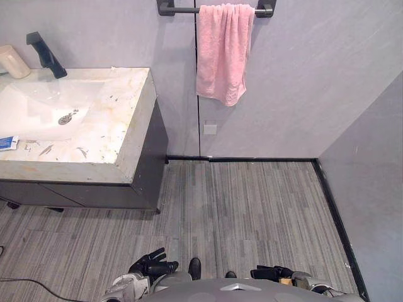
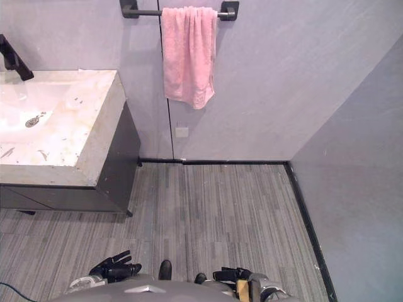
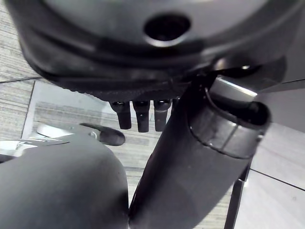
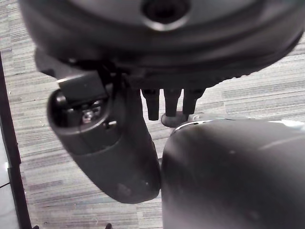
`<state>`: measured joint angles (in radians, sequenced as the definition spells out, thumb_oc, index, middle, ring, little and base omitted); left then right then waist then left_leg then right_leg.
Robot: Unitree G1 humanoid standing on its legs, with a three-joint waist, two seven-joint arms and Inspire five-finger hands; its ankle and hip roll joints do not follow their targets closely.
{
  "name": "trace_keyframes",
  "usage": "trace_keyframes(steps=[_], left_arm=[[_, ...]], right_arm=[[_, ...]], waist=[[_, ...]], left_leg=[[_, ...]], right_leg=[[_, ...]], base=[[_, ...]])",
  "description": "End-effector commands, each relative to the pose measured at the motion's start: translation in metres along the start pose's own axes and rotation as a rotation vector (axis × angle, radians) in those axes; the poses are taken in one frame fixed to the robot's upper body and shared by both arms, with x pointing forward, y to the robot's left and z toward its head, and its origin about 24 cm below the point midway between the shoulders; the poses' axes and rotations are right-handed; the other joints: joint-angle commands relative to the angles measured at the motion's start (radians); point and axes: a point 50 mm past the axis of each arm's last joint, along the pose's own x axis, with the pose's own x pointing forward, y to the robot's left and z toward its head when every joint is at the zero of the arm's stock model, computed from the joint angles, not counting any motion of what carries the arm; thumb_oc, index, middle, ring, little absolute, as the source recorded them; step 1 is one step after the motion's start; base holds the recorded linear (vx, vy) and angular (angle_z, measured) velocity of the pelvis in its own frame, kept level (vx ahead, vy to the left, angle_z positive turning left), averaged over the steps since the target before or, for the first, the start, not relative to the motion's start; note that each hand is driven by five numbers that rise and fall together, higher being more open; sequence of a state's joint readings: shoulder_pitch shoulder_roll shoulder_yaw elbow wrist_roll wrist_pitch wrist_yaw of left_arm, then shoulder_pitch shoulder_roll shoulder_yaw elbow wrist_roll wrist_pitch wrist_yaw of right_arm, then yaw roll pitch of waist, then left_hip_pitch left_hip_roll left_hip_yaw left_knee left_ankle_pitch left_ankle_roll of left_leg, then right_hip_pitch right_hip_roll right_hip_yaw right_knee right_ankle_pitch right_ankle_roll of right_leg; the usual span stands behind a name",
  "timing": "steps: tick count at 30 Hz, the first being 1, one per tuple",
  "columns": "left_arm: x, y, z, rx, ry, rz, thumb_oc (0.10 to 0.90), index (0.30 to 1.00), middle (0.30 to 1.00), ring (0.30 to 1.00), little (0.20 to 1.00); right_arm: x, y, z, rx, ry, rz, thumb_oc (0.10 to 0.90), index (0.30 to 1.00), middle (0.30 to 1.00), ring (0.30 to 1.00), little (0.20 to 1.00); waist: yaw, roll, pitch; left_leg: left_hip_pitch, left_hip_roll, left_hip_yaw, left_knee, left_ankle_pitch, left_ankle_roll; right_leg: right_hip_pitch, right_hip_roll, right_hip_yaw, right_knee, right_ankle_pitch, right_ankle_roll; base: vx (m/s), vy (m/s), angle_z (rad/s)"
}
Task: Organize the bathroom.
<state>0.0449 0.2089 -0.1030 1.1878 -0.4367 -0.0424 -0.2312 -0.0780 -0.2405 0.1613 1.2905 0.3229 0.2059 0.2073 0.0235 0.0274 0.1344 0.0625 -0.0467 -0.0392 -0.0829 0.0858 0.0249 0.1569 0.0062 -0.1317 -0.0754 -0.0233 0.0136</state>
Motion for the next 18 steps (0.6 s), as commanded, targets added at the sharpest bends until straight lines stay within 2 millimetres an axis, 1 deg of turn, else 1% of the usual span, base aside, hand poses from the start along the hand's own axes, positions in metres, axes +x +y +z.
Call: trace_keyframes(steps=[1, 5, 18], left_arm=[[-0.0012, -0.0013, -0.0119, -0.002, 0.045, -0.024, 0.800, 0.900, 0.900, 0.900, 0.900], [-0.0004, -0.0023, -0.0099, -0.001, 0.044, -0.026, 0.800, 0.900, 0.900, 0.900, 0.900], [-0.0011, -0.0012, -0.0126, -0.004, 0.051, -0.025, 0.800, 0.900, 0.900, 0.900, 0.900]], right_arm=[[-0.0001, -0.0025, -0.0259, -0.023, 0.112, 0.003, 0.800, 0.900, 0.900, 0.900, 0.900], [0.0000, -0.0021, -0.0244, -0.024, 0.107, 0.005, 0.800, 0.900, 0.900, 0.900, 0.900], [0.0002, -0.0014, -0.0259, -0.022, 0.112, 0.011, 0.800, 0.900, 0.900, 0.900, 0.900]], waist=[[0.013, -0.004, 0.020], [0.013, -0.004, 0.021], [0.013, -0.003, 0.018]], left_leg=[[-0.008, 0.011, 0.036, 0.075, -0.113, -0.006], [-0.007, 0.011, 0.037, 0.075, -0.113, -0.005], [-0.004, 0.010, 0.038, 0.072, -0.112, -0.005]], right_leg=[[-0.078, -0.062, -0.043, 0.037, 0.014, 0.046], [-0.078, -0.062, -0.044, 0.036, 0.013, 0.046], [-0.075, -0.063, -0.046, 0.036, 0.014, 0.046]], base=[[0.00, 0.000, 0.00], [0.00, 0.000, 0.00], [0.00, 0.000, 0.00]])
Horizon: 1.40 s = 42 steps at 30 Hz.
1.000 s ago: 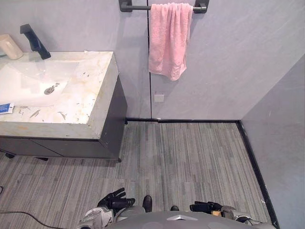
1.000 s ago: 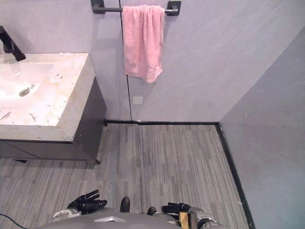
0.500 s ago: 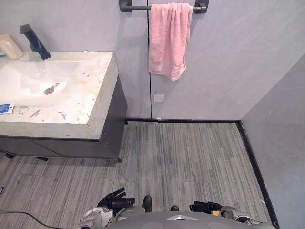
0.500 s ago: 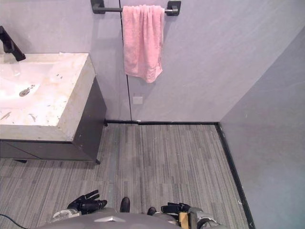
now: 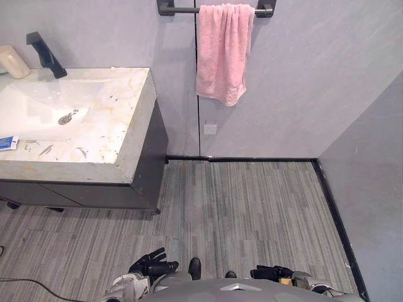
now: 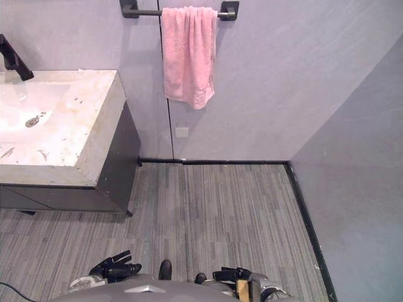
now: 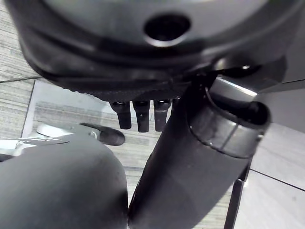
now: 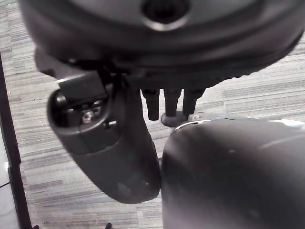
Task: Organize the bathroom.
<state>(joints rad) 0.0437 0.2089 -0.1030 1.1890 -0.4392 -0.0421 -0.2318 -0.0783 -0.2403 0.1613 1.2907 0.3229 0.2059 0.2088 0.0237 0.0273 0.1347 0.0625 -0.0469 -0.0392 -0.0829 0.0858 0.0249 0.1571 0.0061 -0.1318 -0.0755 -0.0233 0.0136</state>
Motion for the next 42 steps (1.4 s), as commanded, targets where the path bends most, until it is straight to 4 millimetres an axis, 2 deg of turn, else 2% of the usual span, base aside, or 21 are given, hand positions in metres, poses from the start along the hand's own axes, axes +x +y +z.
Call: trace_keyframes(steps=[1, 25, 30, 36, 38, 39, 40, 41, 42], left_arm=[[-0.001, -0.001, -0.013, -0.002, 0.051, -0.025, 0.800, 0.900, 0.900, 0.900, 0.900], [-0.001, -0.002, -0.013, -0.006, 0.056, -0.029, 0.800, 0.900, 0.900, 0.900, 0.900], [-0.001, -0.003, -0.014, -0.014, 0.064, -0.027, 0.800, 0.900, 0.900, 0.900, 0.900], [-0.002, 0.002, -0.015, 0.009, 0.082, -0.011, 0.800, 0.900, 0.900, 0.900, 0.900], [-0.003, 0.005, -0.015, 0.015, 0.084, -0.003, 0.800, 0.900, 0.900, 0.900, 0.900], [-0.004, 0.012, -0.011, 0.018, 0.076, 0.012, 0.800, 0.900, 0.900, 0.900, 0.900], [-0.005, 0.016, -0.009, 0.027, 0.076, 0.024, 0.800, 0.900, 0.900, 0.900, 0.900], [-0.005, 0.016, -0.009, 0.027, 0.076, 0.024, 0.800, 0.900, 0.900, 0.900, 0.900], [-0.007, 0.024, -0.007, 0.032, 0.075, 0.051, 0.800, 0.900, 0.900, 0.900, 0.900]], right_arm=[[0.000, -0.001, -0.026, -0.022, 0.112, 0.009, 0.800, 0.900, 0.900, 0.900, 0.900], [0.000, -0.003, -0.024, -0.021, 0.110, 0.000, 0.800, 0.900, 0.900, 0.900, 0.900], [-0.001, -0.008, -0.026, 0.001, 0.138, -0.048, 0.800, 0.900, 0.900, 0.900, 0.900], [-0.003, -0.015, -0.017, -0.014, 0.117, -0.101, 0.800, 0.900, 0.900, 0.900, 0.900], [-0.003, -0.016, -0.013, -0.015, 0.101, -0.113, 0.800, 0.900, 0.900, 0.900, 0.900], [-0.003, -0.016, -0.005, -0.036, 0.082, -0.108, 0.800, 0.900, 0.900, 0.900, 0.900], [-0.004, -0.017, -0.002, -0.046, 0.066, -0.105, 0.800, 0.900, 0.900, 0.900, 0.900], [-0.004, -0.017, -0.002, -0.046, 0.066, -0.105, 0.800, 0.900, 0.900, 0.900, 0.900], [-0.005, -0.020, 0.002, -0.039, 0.042, -0.101, 0.800, 0.900, 0.900, 0.900, 0.900]], waist=[[0.013, -0.003, 0.017], [0.010, -0.004, 0.023], [0.011, -0.008, 0.027], [0.019, -0.009, 0.052], [0.019, -0.006, 0.057], [0.016, 0.006, 0.074], [0.013, 0.012, 0.085], [0.013, 0.012, 0.085], [-0.003, 0.025, 0.115]], left_leg=[[-0.004, 0.010, 0.038, 0.072, -0.112, -0.005], [-0.005, 0.010, 0.042, 0.080, -0.114, -0.006], [-0.015, 0.003, 0.044, 0.120, -0.132, -0.006], [-0.051, -0.021, 0.037, 0.211, -0.168, 0.005], [-0.052, -0.026, 0.037, 0.220, -0.176, 0.014], [-0.056, -0.029, 0.045, 0.236, -0.188, 0.042], [-0.057, -0.032, 0.052, 0.242, -0.196, 0.056], [-0.057, -0.032, 0.052, 0.242, -0.196, 0.056], [-0.061, -0.032, 0.052, 0.274, -0.216, 0.067]], right_leg=[[-0.076, -0.063, -0.046, 0.036, 0.014, 0.046], [-0.075, -0.063, -0.043, 0.038, 0.014, 0.045], [-0.078, -0.072, -0.040, 0.050, 0.011, 0.047], [-0.098, -0.096, -0.024, 0.114, -0.001, 0.049], [-0.105, -0.102, -0.018, 0.153, -0.016, 0.049], [-0.170, -0.122, -0.018, 0.323, -0.032, 0.060], [-0.225, -0.131, -0.014, 0.435, -0.024, 0.068], [-0.225, -0.131, -0.014, 0.435, -0.024, 0.068], [-0.351, -0.133, 0.011, 0.633, 0.032, 0.067]], base=[[0.00, 0.000, 0.00], [0.00, 0.000, 0.00], [0.02, 0.042, 0.00], [0.03, 0.096, -0.04], [0.06, 0.111, -0.08], [0.05, 0.150, -0.24], [0.05, 0.150, -0.24], [0.04, 0.114, -0.40], [0.07, 0.039, -0.38]])
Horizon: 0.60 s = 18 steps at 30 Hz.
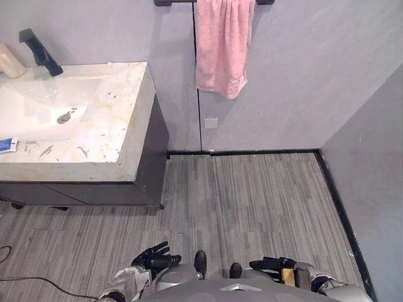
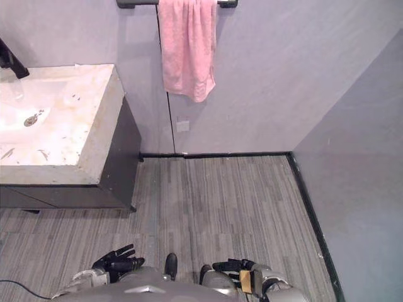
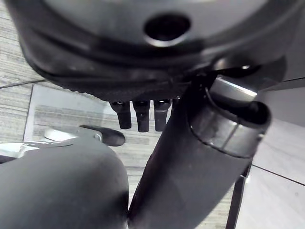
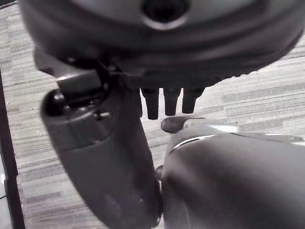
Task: Organize the bathroom.
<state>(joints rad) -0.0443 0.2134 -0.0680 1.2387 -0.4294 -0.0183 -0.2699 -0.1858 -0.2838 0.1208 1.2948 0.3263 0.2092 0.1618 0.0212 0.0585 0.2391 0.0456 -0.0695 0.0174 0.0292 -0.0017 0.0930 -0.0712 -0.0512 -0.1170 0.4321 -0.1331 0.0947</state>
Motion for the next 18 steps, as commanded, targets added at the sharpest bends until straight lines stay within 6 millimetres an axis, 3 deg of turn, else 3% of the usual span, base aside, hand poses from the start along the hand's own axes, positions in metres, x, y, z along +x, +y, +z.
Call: trace_keyframes(steps=[1, 2, 3, 4, 5, 7, 8, 9, 10, 11, 15, 18], left_arm=[[-0.014, 0.029, -0.025, 0.022, 0.084, 0.093, 0.800, 0.900, 0.900, 0.900, 0.900], [-0.014, 0.029, -0.022, 0.033, 0.081, 0.090, 0.800, 0.900, 0.900, 0.900, 0.900], [-0.014, 0.029, -0.022, 0.033, 0.081, 0.090, 0.800, 0.900, 0.900, 0.900, 0.900], [-0.011, 0.026, -0.014, 0.058, 0.064, 0.077, 0.800, 0.900, 0.900, 0.900, 0.900], [-0.011, 0.025, -0.011, 0.049, 0.040, 0.067, 0.800, 0.900, 0.900, 0.900, 0.900], [-0.012, 0.026, -0.010, 0.007, 0.016, 0.068, 0.800, 0.900, 0.900, 0.900, 0.900], [-0.012, 0.026, -0.010, 0.007, 0.016, 0.068, 0.800, 0.900, 0.900, 0.900, 0.900], [-0.013, 0.027, -0.015, 0.005, 0.022, 0.080, 0.800, 0.900, 0.900, 0.900, 0.900], [-0.014, 0.025, -0.021, -0.001, 0.026, 0.062, 0.800, 0.900, 0.900, 0.900, 0.900], [-0.013, 0.021, -0.020, 0.022, 0.024, 0.041, 0.800, 0.900, 0.900, 0.900, 0.900], [-0.008, 0.014, -0.011, 0.009, 0.005, 0.016, 0.800, 0.900, 0.900, 0.900, 0.900], [-0.005, 0.008, -0.002, 0.012, -0.004, -0.009, 0.800, 0.900, 0.900, 0.900, 0.900]], right_arm=[[-0.002, -0.010, -0.045, -0.047, 0.141, -0.021, 0.800, 0.900, 0.900, 0.900, 0.900], [-0.002, -0.011, -0.045, -0.044, 0.140, -0.016, 0.800, 0.900, 0.900, 0.900, 0.900], [-0.002, -0.011, -0.045, -0.044, 0.140, -0.016, 0.800, 0.900, 0.900, 0.900, 0.900], [-0.002, -0.012, -0.043, -0.048, 0.139, -0.015, 0.800, 0.900, 0.900, 0.900, 0.900], [-0.003, -0.014, -0.042, -0.054, 0.139, -0.018, 0.800, 0.900, 0.900, 0.900, 0.900], [-0.004, -0.015, -0.051, -0.066, 0.178, -0.009, 0.800, 0.900, 0.900, 0.900, 0.900], [-0.004, -0.015, -0.051, -0.066, 0.178, -0.009, 0.800, 0.900, 0.900, 0.900, 0.900], [-0.004, -0.013, -0.064, -0.047, 0.224, 0.002, 0.800, 0.900, 0.900, 0.900, 0.900], [-0.005, -0.008, -0.079, -0.044, 0.285, 0.023, 0.800, 0.900, 0.900, 0.900, 0.900], [-0.005, -0.006, -0.082, -0.040, 0.293, 0.027, 0.800, 0.900, 0.900, 0.900, 0.900], [-0.004, -0.004, -0.080, -0.019, 0.285, 0.014, 0.800, 0.900, 0.900, 0.900, 0.900], [-0.003, -0.006, -0.071, 0.018, 0.224, -0.003, 0.800, 0.900, 0.900, 0.900, 0.900]], waist=[[-0.012, -0.012, 0.035], [-0.020, -0.024, 0.046], [-0.020, -0.024, 0.046], [-0.039, -0.037, 0.070], [-0.052, -0.030, 0.092], [-0.067, -0.018, 0.124], [-0.067, -0.018, 0.124], [-0.075, -0.021, 0.127], [-0.082, -0.024, 0.112], [-0.082, -0.024, 0.107], [-0.089, -0.023, 0.110], [-0.105, -0.022, 0.101]], left_leg=[[-0.041, -0.019, -0.004, 0.181, -0.147, -0.004], [-0.038, -0.033, -0.011, 0.189, -0.162, -0.008], [-0.038, -0.033, -0.011, 0.189, -0.162, -0.008], [-0.045, -0.053, -0.032, 0.210, -0.193, -0.016], [-0.053, -0.055, -0.044, 0.232, -0.218, -0.025], [-0.053, -0.042, -0.055, 0.273, -0.253, -0.033], [-0.053, -0.042, -0.055, 0.273, -0.253, -0.033], [-0.036, -0.016, -0.054, 0.289, -0.270, -0.037], [-0.007, 0.026, -0.062, 0.278, -0.260, -0.047], [-0.005, 0.061, -0.054, 0.276, -0.239, -0.058], [-0.041, 0.105, -0.028, 0.300, -0.193, -0.072], [-0.044, 0.134, -0.024, 0.279, -0.102, -0.091]], right_leg=[[-0.178, -0.106, 0.002, 0.073, 0.199, -0.009], [-0.183, -0.133, 0.006, -0.070, 0.237, 0.000], [-0.183, -0.133, 0.006, -0.070, 0.237, 0.000], [-0.193, -0.168, 0.038, -0.315, 0.300, 0.025], [-0.195, -0.175, 0.079, -0.429, 0.327, 0.033], [-0.220, -0.174, 0.143, -0.387, 0.346, 0.024], [-0.220, -0.174, 0.143, -0.387, 0.346, 0.024], [-0.234, -0.169, 0.159, -0.329, 0.337, 0.028], [-0.233, -0.149, 0.173, -0.271, 0.295, 0.036], [-0.232, -0.145, 0.153, -0.237, 0.269, 0.038], [-0.239, -0.133, 0.126, -0.189, 0.225, 0.022], [-0.241, -0.101, 0.093, -0.171, 0.183, -0.012]], base=[[0.15, -0.027, -0.42], [0.13, -0.088, -0.18], [0.21, -0.181, 0.04], [0.19, -0.170, 0.22], [0.34, -0.249, 0.45], [0.28, -0.165, 0.75], [0.31, -0.208, 0.80], [0.45, -0.355, 0.39], [0.53, -0.444, 0.54], [0.32, -0.294, 0.18], [0.15, -0.176, 0.51], [0.17, -0.180, 0.40]])
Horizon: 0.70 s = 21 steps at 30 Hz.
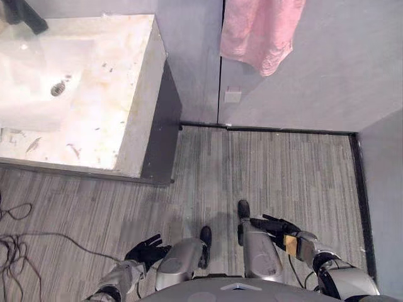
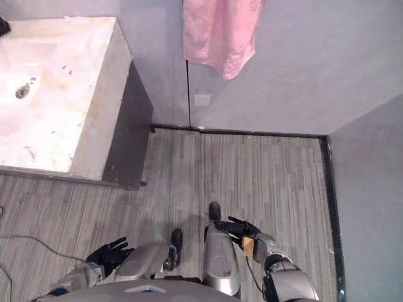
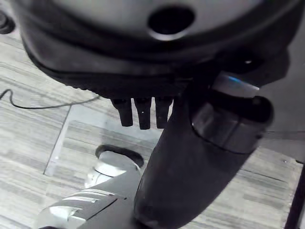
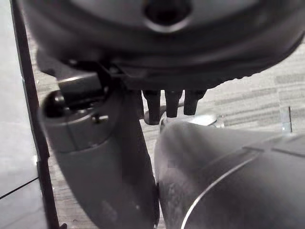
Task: Organize the bathroom.
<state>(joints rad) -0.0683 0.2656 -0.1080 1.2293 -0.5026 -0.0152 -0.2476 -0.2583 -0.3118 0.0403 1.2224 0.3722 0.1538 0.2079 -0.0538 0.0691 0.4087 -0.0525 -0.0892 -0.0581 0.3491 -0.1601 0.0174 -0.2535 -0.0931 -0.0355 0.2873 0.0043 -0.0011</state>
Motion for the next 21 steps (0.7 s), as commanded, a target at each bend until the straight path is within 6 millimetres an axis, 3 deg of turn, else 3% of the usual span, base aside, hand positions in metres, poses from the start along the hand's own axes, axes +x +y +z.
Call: trace_keyframes(steps=[1, 4, 8, 11, 13, 14, 15, 17, 18, 19, 20, 21], left_arm=[[-0.003, -0.005, -0.020, 0.017, 0.039, -0.053, 0.800, 0.900, 0.900, 0.900, 0.900], [-0.002, -0.008, -0.023, 0.018, 0.050, -0.041, 0.800, 0.900, 0.900, 0.900, 0.900], [-0.004, -0.003, -0.028, 0.021, 0.062, -0.006, 0.800, 0.900, 0.900, 0.900, 0.900], [-0.004, -0.002, -0.030, 0.026, 0.066, 0.000, 0.800, 0.900, 0.900, 0.900, 0.900], [-0.005, -0.001, -0.033, 0.050, 0.080, 0.002, 0.800, 0.900, 0.900, 0.900, 0.900], [-0.005, -0.001, -0.033, 0.050, 0.080, 0.002, 0.800, 0.900, 0.900, 0.900, 0.900], [-0.005, -0.003, -0.033, 0.068, 0.085, -0.004, 0.800, 0.900, 0.900, 0.900, 0.900], [-0.004, -0.004, -0.032, 0.082, 0.092, -0.005, 0.800, 0.900, 0.900, 0.900, 0.900], [-0.003, -0.006, -0.031, 0.090, 0.094, -0.013, 0.800, 0.900, 0.900, 0.900, 0.900], [-0.003, -0.006, -0.031, 0.091, 0.090, -0.018, 0.800, 0.900, 0.900, 0.900, 0.900], [-0.004, -0.005, -0.031, 0.090, 0.086, -0.018, 0.800, 0.900, 0.900, 0.900, 0.900], [-0.004, -0.005, -0.031, 0.090, 0.085, -0.018, 0.800, 0.900, 0.900, 0.900, 0.900]], right_arm=[[-0.024, -0.014, -0.125, -0.048, 0.449, -0.074, 0.800, 0.900, 0.900, 0.900, 0.900], [-0.020, -0.020, -0.109, -0.018, 0.375, -0.101, 0.800, 0.900, 0.900, 0.900, 0.900], [-0.019, -0.018, -0.106, -0.009, 0.361, -0.097, 0.800, 0.900, 0.900, 0.900, 0.900], [-0.019, -0.017, -0.106, -0.004, 0.363, -0.098, 0.800, 0.900, 0.900, 0.900, 0.900], [-0.020, -0.016, -0.112, 0.024, 0.383, -0.100, 0.800, 0.900, 0.900, 0.900, 0.900], [-0.020, -0.016, -0.112, 0.024, 0.383, -0.100, 0.800, 0.900, 0.900, 0.900, 0.900], [-0.022, -0.016, -0.117, 0.039, 0.396, -0.105, 0.800, 0.900, 0.900, 0.900, 0.900], [-0.023, -0.017, -0.119, 0.053, 0.404, -0.116, 0.800, 0.900, 0.900, 0.900, 0.900], [-0.023, -0.019, -0.119, 0.070, 0.408, -0.131, 0.800, 0.900, 0.900, 0.900, 0.900], [-0.024, -0.023, -0.119, 0.079, 0.408, -0.147, 0.800, 0.900, 0.900, 0.900, 0.900], [-0.025, -0.025, -0.119, 0.082, 0.410, -0.152, 0.800, 0.900, 0.900, 0.900, 0.900], [-0.025, -0.026, -0.119, 0.082, 0.411, -0.153, 0.800, 0.900, 0.900, 0.900, 0.900]], waist=[[-0.030, -0.032, -0.069], [-0.044, -0.019, -0.091], [-0.044, -0.012, -0.122], [-0.043, -0.011, -0.127], [-0.048, -0.016, -0.148], [-0.048, -0.016, -0.148], [-0.055, -0.018, -0.156], [-0.058, -0.021, -0.162], [-0.056, -0.019, -0.164], [-0.053, -0.006, -0.159], [-0.052, 0.003, -0.155], [-0.051, 0.004, -0.152]], left_leg=[[0.054, 0.154, 0.051, -0.041, 0.056, -0.015], [0.066, 0.164, 0.046, -0.062, 0.129, -0.036], [0.071, 0.172, 0.039, -0.015, 0.201, -0.055], [0.067, 0.173, 0.039, 0.007, 0.212, -0.057], [0.035, 0.187, 0.054, 0.128, 0.258, -0.063], [0.035, 0.187, 0.054, 0.128, 0.258, -0.063], [-0.005, 0.203, 0.086, 0.197, 0.275, -0.063], [-0.023, 0.211, 0.112, 0.218, 0.260, -0.061], [-0.056, 0.190, 0.125, 0.184, 0.221, -0.042], [-0.079, 0.163, 0.147, 0.076, 0.207, -0.034], [-0.100, 0.151, 0.150, -0.014, 0.212, -0.034], [-0.098, 0.148, 0.150, -0.030, 0.213, -0.034]], right_leg=[[-0.058, -0.059, 0.012, -0.026, 0.045, 0.084], [-0.033, -0.029, -0.005, -0.062, 0.026, 0.052], [0.018, 0.003, -0.017, -0.116, 0.008, 0.018], [0.028, 0.008, -0.018, -0.122, 0.002, 0.011], [0.075, 0.020, -0.011, -0.163, -0.003, -0.014], [0.075, 0.020, -0.011, -0.163, -0.003, -0.014], [0.103, 0.028, -0.011, -0.191, -0.003, -0.027], [0.123, 0.029, -0.022, -0.216, 0.000, -0.033], [0.147, 0.033, -0.021, -0.233, -0.006, -0.029], [0.168, 0.047, -0.014, -0.245, -0.019, -0.019], [0.180, 0.060, -0.001, -0.248, -0.029, -0.011], [0.186, 0.061, 0.002, -0.249, -0.032, -0.010]], base=[[0.15, -0.146, 0.24], [0.16, -0.172, 0.14], [0.12, -0.186, 0.04], [0.07, -0.141, -0.14], [0.11, -0.216, -0.09], [0.11, -0.208, -0.11], [0.06, -0.123, -0.06], [0.11, -0.145, 0.18], [0.17, -0.075, 0.35], [0.15, 0.021, 0.20], [0.11, 0.056, 0.10], [0.09, 0.054, -0.13]])
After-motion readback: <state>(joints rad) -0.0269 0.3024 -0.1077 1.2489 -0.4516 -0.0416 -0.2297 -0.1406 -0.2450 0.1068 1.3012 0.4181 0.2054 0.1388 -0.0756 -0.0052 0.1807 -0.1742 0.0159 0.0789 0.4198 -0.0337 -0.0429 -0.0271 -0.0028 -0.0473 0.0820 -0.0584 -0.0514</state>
